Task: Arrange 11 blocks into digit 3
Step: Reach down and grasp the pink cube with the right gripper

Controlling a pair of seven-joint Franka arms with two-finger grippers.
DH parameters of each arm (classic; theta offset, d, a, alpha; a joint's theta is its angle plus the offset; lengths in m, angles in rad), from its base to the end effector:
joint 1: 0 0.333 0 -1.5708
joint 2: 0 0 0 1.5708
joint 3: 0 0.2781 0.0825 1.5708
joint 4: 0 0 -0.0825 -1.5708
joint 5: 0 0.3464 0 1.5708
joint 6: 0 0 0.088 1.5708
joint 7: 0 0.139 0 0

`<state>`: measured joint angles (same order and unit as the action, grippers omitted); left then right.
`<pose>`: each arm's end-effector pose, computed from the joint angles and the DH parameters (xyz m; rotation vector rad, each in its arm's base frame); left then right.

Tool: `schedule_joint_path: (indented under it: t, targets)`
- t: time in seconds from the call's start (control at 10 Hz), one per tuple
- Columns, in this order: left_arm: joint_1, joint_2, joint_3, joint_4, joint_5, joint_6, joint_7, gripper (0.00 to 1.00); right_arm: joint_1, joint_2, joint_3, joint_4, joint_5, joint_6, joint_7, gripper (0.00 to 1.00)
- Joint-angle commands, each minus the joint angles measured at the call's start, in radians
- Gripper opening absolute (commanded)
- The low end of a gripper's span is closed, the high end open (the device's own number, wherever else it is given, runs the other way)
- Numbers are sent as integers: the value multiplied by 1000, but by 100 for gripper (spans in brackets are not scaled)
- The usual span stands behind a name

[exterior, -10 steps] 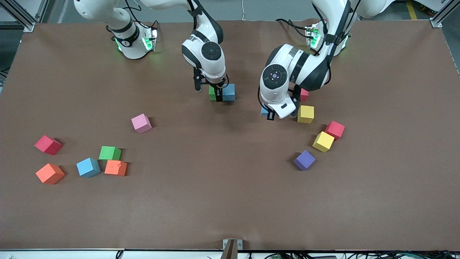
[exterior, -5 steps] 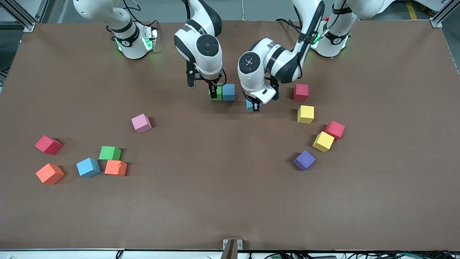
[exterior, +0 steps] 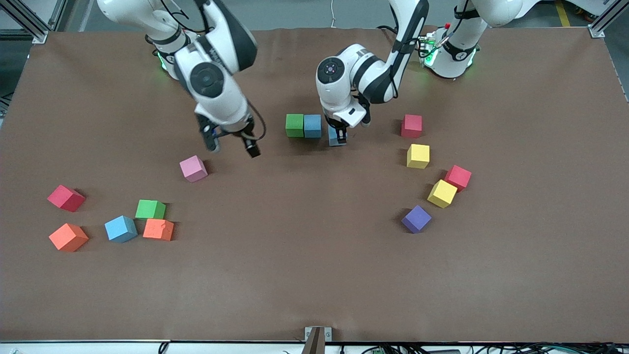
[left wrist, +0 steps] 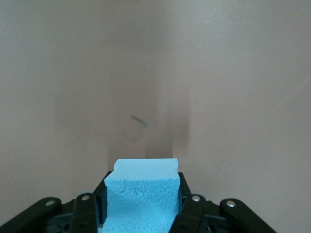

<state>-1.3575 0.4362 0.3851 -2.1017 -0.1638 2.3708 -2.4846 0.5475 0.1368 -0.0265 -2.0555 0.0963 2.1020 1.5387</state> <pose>0.2981 -0.4333 0.1764 -2.0895 -2.1844 -0.1127 0.4514 0.2675 0.3165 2.6660 -1.5803 -0.1746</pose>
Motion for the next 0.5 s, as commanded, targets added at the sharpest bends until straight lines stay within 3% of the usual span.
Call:
schedule_joint_path:
  t: [0.0,0.2,0.4]
  targets:
    - [-67,-13,14,-70,-5,59,-40,4,-137,-16,17,-26,-39,21,-263,100]
    - [-89,-28,15,-106,-2,88,-40,4,-195,-14,16,-87,-44,115,-298,100]
    - [-89,-28,14,-104,18,111,-40,4,-233,-14,16,-112,-67,188,-496,100]
